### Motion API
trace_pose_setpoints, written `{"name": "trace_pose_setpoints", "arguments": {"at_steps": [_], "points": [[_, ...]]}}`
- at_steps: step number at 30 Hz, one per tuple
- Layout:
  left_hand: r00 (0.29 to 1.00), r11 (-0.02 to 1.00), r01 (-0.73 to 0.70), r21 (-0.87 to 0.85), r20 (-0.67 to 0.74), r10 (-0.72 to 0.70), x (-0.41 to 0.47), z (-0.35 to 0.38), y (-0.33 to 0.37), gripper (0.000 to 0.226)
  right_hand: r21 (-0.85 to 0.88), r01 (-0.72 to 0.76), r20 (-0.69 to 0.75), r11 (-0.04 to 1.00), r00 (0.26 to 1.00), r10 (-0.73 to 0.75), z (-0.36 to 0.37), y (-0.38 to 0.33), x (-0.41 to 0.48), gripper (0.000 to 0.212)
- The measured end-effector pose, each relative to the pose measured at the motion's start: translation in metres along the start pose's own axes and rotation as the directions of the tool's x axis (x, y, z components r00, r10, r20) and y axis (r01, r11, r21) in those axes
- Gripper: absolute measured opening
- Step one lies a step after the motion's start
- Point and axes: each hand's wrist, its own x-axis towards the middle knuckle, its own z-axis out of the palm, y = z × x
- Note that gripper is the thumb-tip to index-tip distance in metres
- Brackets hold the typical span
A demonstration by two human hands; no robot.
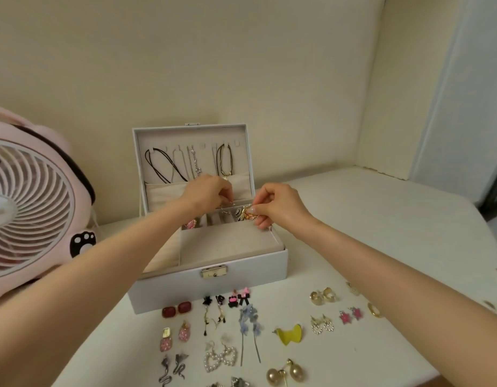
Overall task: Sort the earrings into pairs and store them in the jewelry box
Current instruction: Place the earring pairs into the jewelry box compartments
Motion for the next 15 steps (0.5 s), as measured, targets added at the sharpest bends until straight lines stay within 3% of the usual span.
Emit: {"name": "trace_pose_setpoints", "arguments": {"at_steps": [8, 11, 15], "points": [[0.972, 0.935, -0.231, 0.267, 0.108, 0.209, 0.007, -0.006, 0.007, 0.016, 0.014, -0.005, -0.039, 1.000, 0.999, 0.006, -0.001, 0.003, 0.008, 0.010], [0.966, 0.939, -0.253, 0.235, 0.122, 0.230, 0.009, -0.001, 0.010, 0.018, 0.007, -0.005, -0.050, 1.000, 0.999, 0.005, 0.000, 0.004, 0.008, 0.009], [0.981, 0.980, -0.189, 0.063, 0.062, 0.185, 0.009, -0.001, 0.011, 0.018, 0.013, -0.003, -0.053, 1.000, 0.999, 0.004, 0.000, 0.007, 0.007, 0.010]]}}
